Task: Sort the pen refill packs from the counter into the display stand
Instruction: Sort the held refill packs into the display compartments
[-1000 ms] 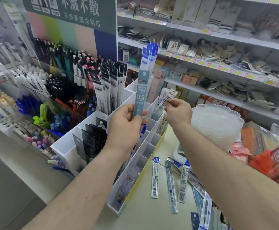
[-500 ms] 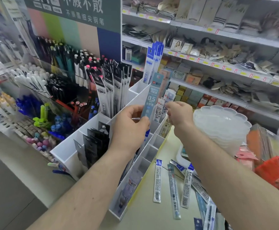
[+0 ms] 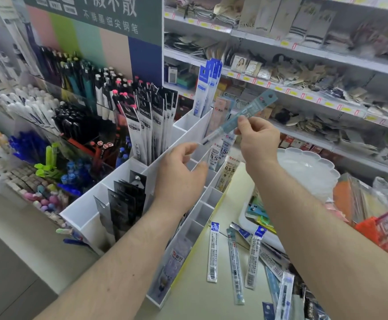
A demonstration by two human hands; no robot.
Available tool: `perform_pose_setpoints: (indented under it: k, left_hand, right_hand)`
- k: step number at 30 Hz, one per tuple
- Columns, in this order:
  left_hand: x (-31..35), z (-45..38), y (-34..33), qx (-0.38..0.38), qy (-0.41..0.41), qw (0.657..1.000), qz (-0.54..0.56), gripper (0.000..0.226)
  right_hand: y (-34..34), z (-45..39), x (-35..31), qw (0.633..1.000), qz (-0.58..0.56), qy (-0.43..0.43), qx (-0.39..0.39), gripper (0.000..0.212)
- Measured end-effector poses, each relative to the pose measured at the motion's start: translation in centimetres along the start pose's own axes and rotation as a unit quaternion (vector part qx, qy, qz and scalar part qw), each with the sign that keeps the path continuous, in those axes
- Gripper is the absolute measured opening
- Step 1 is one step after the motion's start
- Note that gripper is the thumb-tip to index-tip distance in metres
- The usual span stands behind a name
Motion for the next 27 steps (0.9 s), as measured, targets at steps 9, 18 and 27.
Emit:
perform_pose_setpoints:
  k: [9, 18, 27]
  left_hand:
    - [-0.5, 0.4, 0.0, -0.026, 0.008, 0.998, -0.048, 0.036]
    - [-0.6, 0.8, 0.0, -0.039, 0.002, 0.998, -0.059, 0.033]
    - [-0.3, 1.2, -0.8, -0.052, -0.012, 0.997, -0.058, 0.030]
  right_hand:
    - [-3.7, -2.5, 1.9, 0.955, 0.275, 0.003, -0.110, 0.030]
    - [-3.3, -2.6, 2.2, 0.931, 0.345, -0.029, -0.118, 0.029]
    - [-1.0, -1.6, 2.7, 0.937, 0.345, -0.043, -0.041, 0.035]
Point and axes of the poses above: each hand's wrist, its own z-axis away from the middle knuckle, its own y-axis out of the back of the hand, x = y × z, the point moved 2 cm from there along -z, towards the middle knuckle, and after that the axes turned 8 degrees about -x, right-handed, at the moved point
